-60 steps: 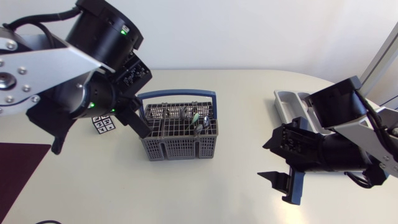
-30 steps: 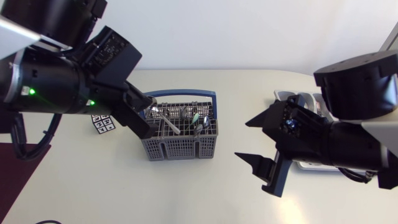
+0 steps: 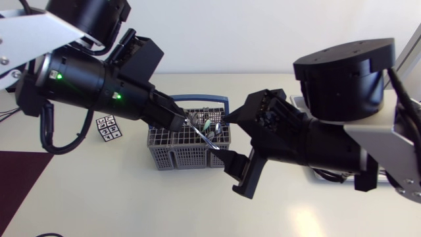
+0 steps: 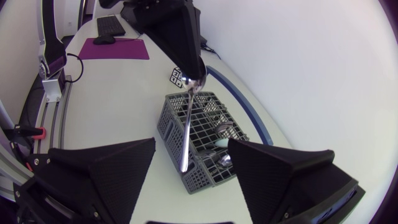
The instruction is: Transfer all utensils from the basket to the drawer tray.
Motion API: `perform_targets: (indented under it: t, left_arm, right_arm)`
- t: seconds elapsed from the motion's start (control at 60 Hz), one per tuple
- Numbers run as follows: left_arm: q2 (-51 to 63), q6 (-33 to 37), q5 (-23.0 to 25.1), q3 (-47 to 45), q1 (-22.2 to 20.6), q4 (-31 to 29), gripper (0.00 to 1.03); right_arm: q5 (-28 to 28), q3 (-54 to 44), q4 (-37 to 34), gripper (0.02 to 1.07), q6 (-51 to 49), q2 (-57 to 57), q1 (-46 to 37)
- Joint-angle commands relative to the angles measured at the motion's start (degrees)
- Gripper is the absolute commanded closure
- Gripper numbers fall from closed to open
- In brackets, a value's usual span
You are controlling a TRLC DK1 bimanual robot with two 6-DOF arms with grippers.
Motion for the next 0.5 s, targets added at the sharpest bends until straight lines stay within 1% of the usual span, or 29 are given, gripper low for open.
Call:
perform_targets:
  t: [0.0,0.033,0.167,0.25,0.3,0.483]
  left_arm:
    - [1.64,-2.3,1.96,2.63,0.41,0.32,1.0]
    - [2.08,-2.47,2.4,2.89,0.41,0.32,1.0]
    - [3.4,-2.82,3.46,4.12,0.41,0.32,1.0]
    - [4.11,-2.82,3.55,4.47,0.32,0.32,1.0]
    - [4.28,-2.91,3.81,4.56,0.32,0.32,1.0]
    - [4.55,-3.26,4.95,4.65,0.41,0.24,1.0]
  right_arm:
    - [0.63,1.15,2.08,0.31,1.94,1.76,0.55]
    - [0.63,1.15,2.7,0.31,1.85,2.2,0.46]
    - [-0.16,2.47,3.4,0.42,1.68,4.84,0.2]
    - [-0.68,3.09,4.1,0.51,1.59,6.07,-0.06]
    - [-0.86,3.44,4.72,0.58,1.59,6.69,-0.24]
    - [-0.86,4.67,5.42,0.73,1.42,9.23,-1.12]
